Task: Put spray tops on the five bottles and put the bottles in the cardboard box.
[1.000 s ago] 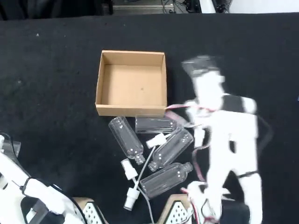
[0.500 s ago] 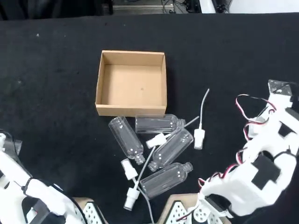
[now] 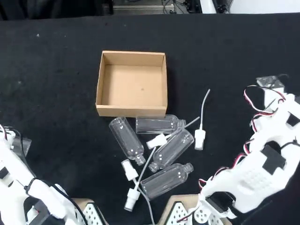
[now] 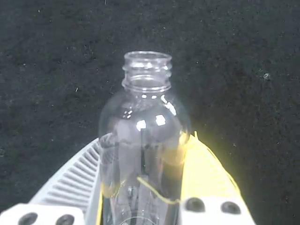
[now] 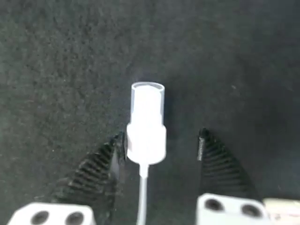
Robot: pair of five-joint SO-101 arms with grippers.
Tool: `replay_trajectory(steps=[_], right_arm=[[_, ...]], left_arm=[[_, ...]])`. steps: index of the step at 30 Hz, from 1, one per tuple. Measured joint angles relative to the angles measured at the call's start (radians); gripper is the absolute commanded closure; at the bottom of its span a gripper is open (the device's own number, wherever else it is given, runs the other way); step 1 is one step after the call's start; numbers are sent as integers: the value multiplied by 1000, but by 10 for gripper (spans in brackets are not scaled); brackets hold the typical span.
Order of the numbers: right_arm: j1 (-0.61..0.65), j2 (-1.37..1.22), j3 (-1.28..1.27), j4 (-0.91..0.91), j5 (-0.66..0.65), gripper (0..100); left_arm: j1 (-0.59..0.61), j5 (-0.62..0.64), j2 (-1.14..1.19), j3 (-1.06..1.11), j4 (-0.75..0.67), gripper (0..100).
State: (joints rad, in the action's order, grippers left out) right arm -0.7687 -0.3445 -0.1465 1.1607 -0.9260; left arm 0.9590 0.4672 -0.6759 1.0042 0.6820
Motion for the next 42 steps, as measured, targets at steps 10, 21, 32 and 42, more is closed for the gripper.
replay_trajectory(steps=[10,21,32,42], right_arm=[[-6,-80,55,-5,18,971],[17,28,158,186,69,989],[281,539,153,247,423,988],[809,827,235,215,853,987]], left_arm=[[-11,0,0,0,0,971],[-253,-183,0,29,0,971],[-465,-302,-572,318,0,971],[-669,-324,-1120,552,-12,970]])
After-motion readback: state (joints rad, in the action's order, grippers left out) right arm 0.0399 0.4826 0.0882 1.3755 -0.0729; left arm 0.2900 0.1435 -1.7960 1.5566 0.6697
